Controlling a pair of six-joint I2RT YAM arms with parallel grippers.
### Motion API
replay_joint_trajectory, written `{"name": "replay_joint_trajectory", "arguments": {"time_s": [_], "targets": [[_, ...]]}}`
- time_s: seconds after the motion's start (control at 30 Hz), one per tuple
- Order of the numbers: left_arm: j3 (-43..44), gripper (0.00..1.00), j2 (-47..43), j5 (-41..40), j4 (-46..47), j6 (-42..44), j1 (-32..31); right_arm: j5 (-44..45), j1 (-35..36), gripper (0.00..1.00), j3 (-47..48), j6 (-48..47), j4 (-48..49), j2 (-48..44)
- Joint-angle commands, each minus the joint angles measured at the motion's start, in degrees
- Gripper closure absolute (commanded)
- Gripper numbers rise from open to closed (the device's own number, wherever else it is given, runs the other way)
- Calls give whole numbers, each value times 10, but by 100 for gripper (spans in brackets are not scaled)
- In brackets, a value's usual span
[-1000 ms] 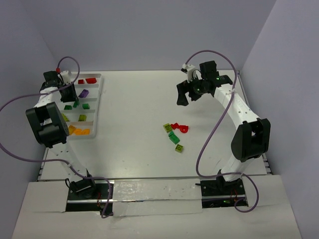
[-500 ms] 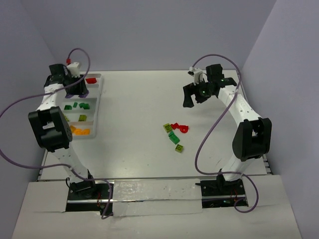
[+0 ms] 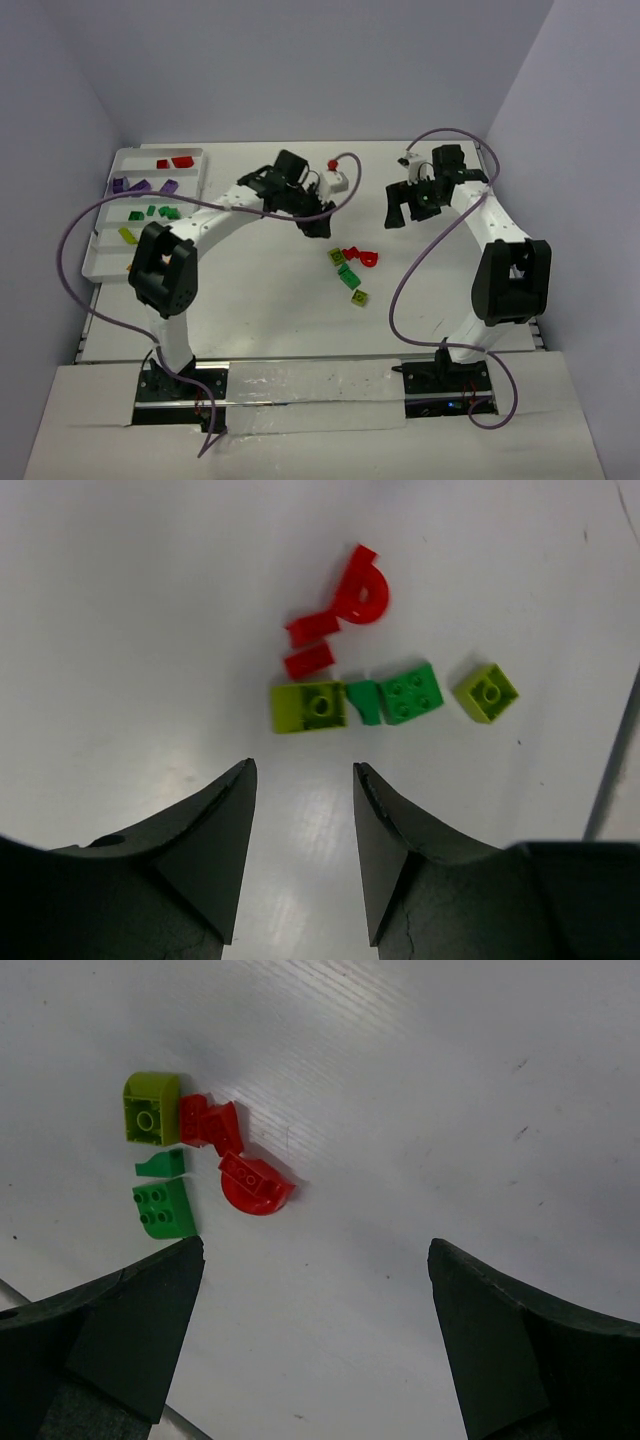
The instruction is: Sort the legos into containers by color
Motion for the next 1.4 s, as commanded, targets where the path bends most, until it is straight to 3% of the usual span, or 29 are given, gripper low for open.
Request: {"name": "replay_joint_trajectory", "arguments": {"time_s": [0.0, 0.2, 0.5, 0.87, 1.07, 1.37], "targets": [[36, 45, 46, -21, -78, 19, -24, 1, -27, 0, -3, 7, 6, -39], [31, 36, 63, -89, -49, -32, -56, 1, -42, 0, -15, 7, 9, -46], [48, 35, 99, -101, -52, -26, -75, -4, -44, 0, -16, 13, 12, -42], [-37, 32, 54, -8, 45, 166, -76, -5, -44, 0, -10, 12, 8, -37], [-63, 32, 47, 70, 33, 357, -64, -4, -45, 0, -14, 9, 7, -39], [6, 31, 94, 90, -27, 483, -52, -4, -47, 0, -24, 6, 6, -46]]}}
